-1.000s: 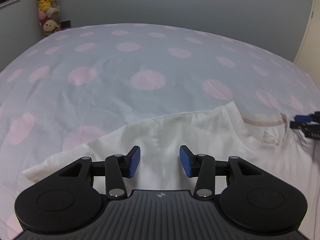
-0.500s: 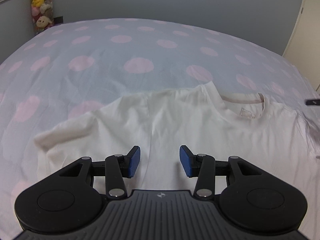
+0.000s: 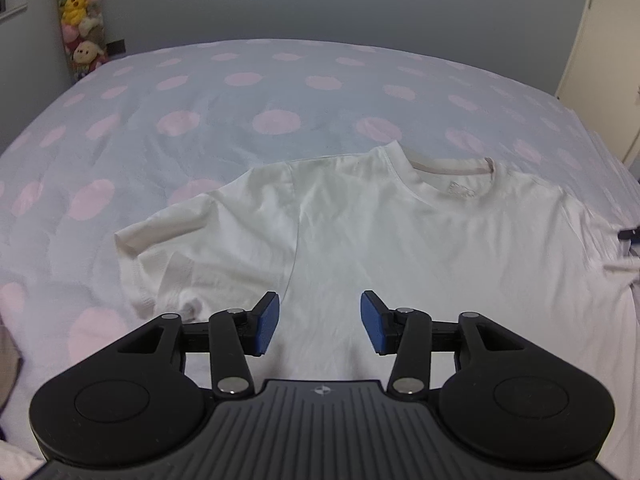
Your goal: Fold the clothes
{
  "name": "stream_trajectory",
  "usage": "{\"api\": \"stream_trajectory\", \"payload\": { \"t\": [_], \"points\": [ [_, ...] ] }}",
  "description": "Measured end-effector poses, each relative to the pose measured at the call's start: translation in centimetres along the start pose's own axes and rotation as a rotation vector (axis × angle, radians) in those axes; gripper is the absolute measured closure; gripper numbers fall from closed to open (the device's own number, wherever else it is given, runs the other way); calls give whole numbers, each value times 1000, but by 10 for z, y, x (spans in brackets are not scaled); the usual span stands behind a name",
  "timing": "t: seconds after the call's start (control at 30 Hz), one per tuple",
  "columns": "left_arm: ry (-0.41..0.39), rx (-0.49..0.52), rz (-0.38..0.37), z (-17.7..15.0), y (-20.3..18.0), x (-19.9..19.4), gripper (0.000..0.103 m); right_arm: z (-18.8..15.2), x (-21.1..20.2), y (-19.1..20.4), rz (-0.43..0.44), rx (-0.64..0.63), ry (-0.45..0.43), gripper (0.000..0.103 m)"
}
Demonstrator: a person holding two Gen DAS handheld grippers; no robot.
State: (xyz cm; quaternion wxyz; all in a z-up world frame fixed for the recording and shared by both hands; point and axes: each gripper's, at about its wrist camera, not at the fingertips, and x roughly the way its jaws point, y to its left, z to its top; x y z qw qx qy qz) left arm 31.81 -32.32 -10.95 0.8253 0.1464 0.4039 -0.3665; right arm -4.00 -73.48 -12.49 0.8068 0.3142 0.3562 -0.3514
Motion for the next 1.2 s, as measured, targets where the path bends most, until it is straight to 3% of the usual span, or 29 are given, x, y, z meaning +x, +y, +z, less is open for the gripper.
{"api": "stream_trajectory", "payload": {
  "t": [0.17,0.3,0.5,0.63,0.8,1.07,1.13,1.2],
  "points": [
    [-14,-10,5,-7,8,-14,59,18,-27,32,61,-59,-70,92],
    [-9,-57,-5,-19,18,-18,59,27,-58,73,165,-120,-93,91],
    [-7,-81,-16,-37,29,-32,59,8,-62,154,281,-225,-11,91],
    [-14,-92,-18,-45,39,-45,59,-14,-36,193,272,-296,44,91],
    [-20,-107,-18,-54,51,-59,59,-24,-18,194,257,-289,68,73],
    [-6,-172,-3,-71,67,-58,58,-45,-61,159,221,-367,11,72],
    [-1,-166,-3,-75,66,-60,58,-59,-72,150,200,-420,-6,64],
    [-1,-160,0,-77,64,-63,58,-78,-76,142,166,-480,-15,64]
  ]
}}
